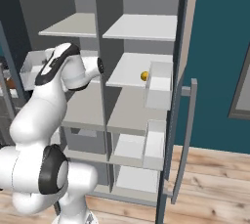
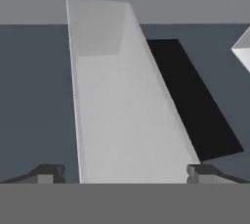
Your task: Retrieve a lemon from the fridge and place it on the cutting board with the fish.
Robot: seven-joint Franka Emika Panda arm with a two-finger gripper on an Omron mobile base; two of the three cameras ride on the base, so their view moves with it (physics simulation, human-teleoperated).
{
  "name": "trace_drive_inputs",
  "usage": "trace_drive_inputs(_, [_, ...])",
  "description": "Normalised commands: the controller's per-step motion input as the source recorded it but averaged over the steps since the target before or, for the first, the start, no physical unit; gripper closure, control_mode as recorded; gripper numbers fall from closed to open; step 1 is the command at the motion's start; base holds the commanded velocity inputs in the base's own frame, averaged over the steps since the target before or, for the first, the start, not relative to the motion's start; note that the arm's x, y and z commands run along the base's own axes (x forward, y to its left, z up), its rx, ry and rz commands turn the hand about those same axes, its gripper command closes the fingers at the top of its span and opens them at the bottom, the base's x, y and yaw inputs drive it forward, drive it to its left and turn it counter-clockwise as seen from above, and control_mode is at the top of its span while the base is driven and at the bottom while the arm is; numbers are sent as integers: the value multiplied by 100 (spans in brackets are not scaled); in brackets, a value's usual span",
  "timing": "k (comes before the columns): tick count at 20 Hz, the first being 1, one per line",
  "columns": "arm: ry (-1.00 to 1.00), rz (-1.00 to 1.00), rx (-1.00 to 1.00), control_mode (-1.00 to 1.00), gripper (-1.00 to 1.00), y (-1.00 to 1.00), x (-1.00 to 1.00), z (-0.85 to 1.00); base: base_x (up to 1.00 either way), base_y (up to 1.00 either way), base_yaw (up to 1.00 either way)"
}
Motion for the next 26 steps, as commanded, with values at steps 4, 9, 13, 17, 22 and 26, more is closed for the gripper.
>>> trace_drive_inputs(4, [-7, 16, -9, -100, -100, 94, -69, 1, 0, 0, 0])
trace_drive_inputs(9, [-16, 10, -17, -100, -100, 100, -61, 12, 0, 0, 0])
trace_drive_inputs(13, [-13, 3, -12, -100, -100, 38, -51, 22, 0, 0, 0])
trace_drive_inputs(17, [-8, 0, -13, -100, -100, -15, -25, 17, 0, 0, 0])
trace_drive_inputs(22, [-3, 0, -13, -100, -100, -84, -1, 9, 0, 0, 0])
trace_drive_inputs(26, [0, 0, -33, -100, -100, -100, 2, 0, 0, 0, 0])
